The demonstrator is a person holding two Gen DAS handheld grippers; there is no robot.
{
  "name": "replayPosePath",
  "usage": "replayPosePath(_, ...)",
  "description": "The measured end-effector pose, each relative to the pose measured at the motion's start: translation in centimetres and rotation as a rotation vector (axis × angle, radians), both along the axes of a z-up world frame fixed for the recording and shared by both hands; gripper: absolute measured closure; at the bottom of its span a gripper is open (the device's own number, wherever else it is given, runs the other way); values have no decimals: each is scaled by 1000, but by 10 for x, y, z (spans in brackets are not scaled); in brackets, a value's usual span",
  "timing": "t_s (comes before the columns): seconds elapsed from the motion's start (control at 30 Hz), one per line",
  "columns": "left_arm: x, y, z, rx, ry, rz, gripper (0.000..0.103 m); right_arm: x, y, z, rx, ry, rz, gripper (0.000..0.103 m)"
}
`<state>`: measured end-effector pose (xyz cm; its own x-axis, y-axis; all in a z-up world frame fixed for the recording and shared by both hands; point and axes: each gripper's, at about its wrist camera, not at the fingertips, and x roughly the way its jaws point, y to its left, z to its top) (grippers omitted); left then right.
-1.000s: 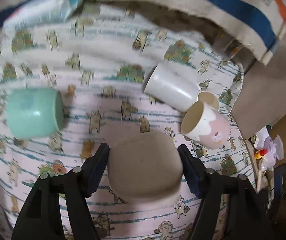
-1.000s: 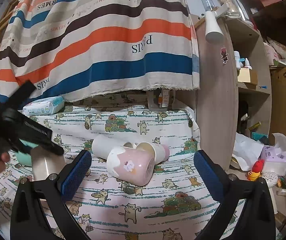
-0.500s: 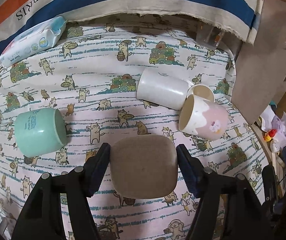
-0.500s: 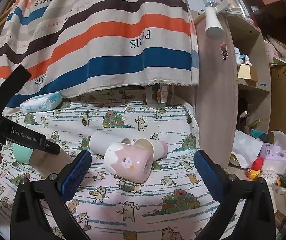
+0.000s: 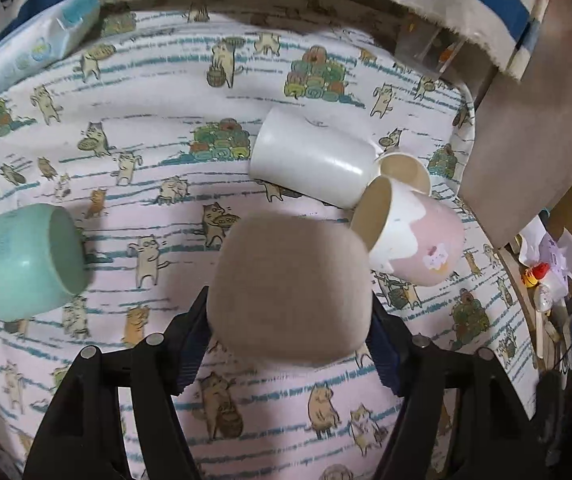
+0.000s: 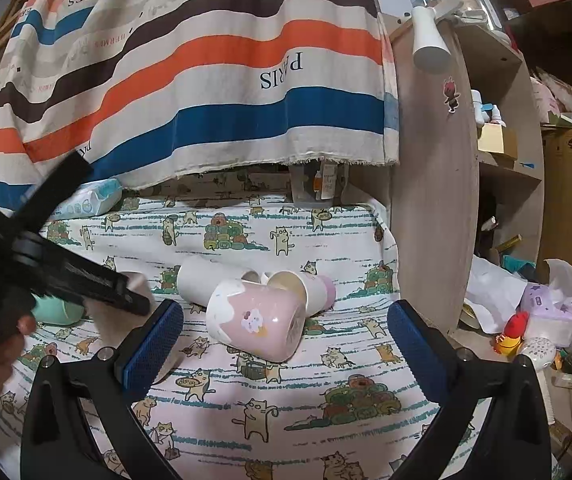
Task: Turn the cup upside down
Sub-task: 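Lift the beige cup with the left tool and rotate it bottom up, then lower the beige cup rim-down onto the cloth and open the left tool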
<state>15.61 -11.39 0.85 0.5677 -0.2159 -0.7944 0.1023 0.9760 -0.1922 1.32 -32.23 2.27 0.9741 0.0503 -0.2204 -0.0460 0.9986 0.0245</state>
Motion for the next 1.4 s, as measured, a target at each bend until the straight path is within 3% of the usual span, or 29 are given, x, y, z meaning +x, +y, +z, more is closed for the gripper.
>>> replayPosePath(0.1,1,-3,-5,-7,-7,-9,34,0,0,0,0,1,0,0)
replayPosePath(0.43,-12,-5,1,145,-53,21,35,1,0,0,-1,8,-4,0)
replayPosePath(0.6,-11,3,-4,137,-56,34,35,3,0,-1,-2,17,-8,0)
replayPosePath(0.63,-11,3,-5,141,-66,33,30,3,-1,-1,-1,20,-9,0)
replayPosePath(0.67,-13,3,-4,144,-83,26,23,4,-1,-1,-1,21,-10,0)
replayPosePath(0.83,-35,8,7,138,-260,-1,4,4,-1,-1,-1,23,-11,0)
replayPosePath(1.17,-101,57,25,123,-533,34,3,9,1,-3,-4,48,-2,0)
replayPosePath(1.4,-141,98,23,139,-625,112,0,16,5,-6,-25,81,5,0)
